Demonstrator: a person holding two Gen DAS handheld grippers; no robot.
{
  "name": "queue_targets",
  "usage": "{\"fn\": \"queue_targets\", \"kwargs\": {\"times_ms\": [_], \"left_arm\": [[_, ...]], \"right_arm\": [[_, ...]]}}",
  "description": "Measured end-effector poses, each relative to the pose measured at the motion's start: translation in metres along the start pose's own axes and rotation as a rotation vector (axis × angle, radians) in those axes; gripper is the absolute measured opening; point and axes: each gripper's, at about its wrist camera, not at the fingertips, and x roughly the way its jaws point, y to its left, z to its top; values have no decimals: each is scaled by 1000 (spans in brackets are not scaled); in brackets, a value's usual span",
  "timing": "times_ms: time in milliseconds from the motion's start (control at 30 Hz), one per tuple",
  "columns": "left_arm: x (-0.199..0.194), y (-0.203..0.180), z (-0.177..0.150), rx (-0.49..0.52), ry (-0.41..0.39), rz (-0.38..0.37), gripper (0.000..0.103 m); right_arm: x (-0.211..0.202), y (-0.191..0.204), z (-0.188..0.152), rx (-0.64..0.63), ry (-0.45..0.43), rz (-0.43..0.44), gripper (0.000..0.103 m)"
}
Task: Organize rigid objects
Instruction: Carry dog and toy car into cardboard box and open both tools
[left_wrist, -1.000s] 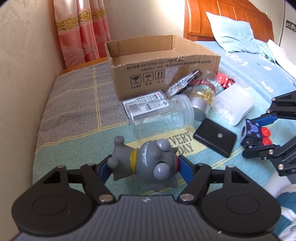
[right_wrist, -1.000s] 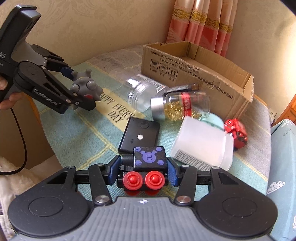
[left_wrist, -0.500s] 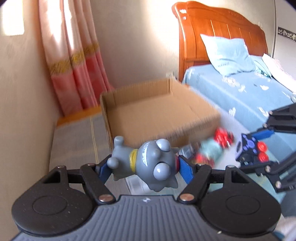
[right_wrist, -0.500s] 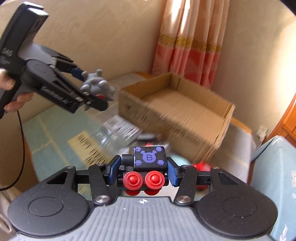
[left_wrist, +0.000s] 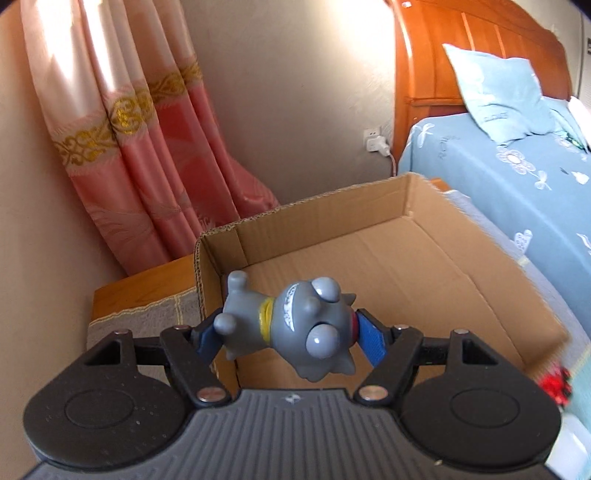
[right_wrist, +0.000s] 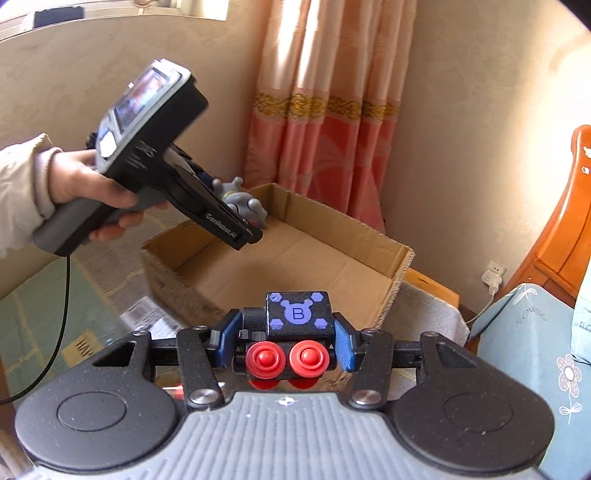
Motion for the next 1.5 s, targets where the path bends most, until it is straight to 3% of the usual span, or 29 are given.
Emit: {"fn": "queue_targets", "kwargs": {"times_ms": [67, 167, 367, 533, 700, 867, 1000, 1067, 1133, 1167, 1400, 1500], "left_arm": [[8, 2, 4, -9, -15, 11, 78], [4, 2, 5, -14, -100, 52, 90], [-36, -2, -8, -18, -134, 27, 97], [-83, -7, -41, -21, -170, 23, 99], [-116, 3, -79, -115, -218, 31, 102], [-125, 15, -117, -225, -180, 65, 102], [-126, 13, -138, -215, -153, 135, 102], [-126, 12, -145, -218, -147, 155, 102], [-126, 12, -149, -225, -139, 130, 102], [-126, 13, -150, -230, -135, 116, 102], [-127, 11, -158, -240, -111, 127, 102], [-127, 6, -161, -217, -110, 140, 102]], "right_arm": [[3, -5, 3, 5, 9, -12, 57], [8, -11, 6, 19, 18, -16, 57], [23, -17, 14, 25, 37, -26, 57], [42, -22, 25, 28, 56, -30, 57], [71, -29, 42, 44, 91, -28, 57], [107, -40, 63, 73, 133, -32, 57], [134, -49, 80, 124, 146, -51, 57], [145, -53, 86, 157, 147, -91, 69], [150, -56, 89, 193, 157, -99, 97], [149, -58, 89, 209, 148, -106, 101], [116, -52, 74, 258, 141, -99, 103], [100, -47, 63, 273, 160, -138, 103]]}}
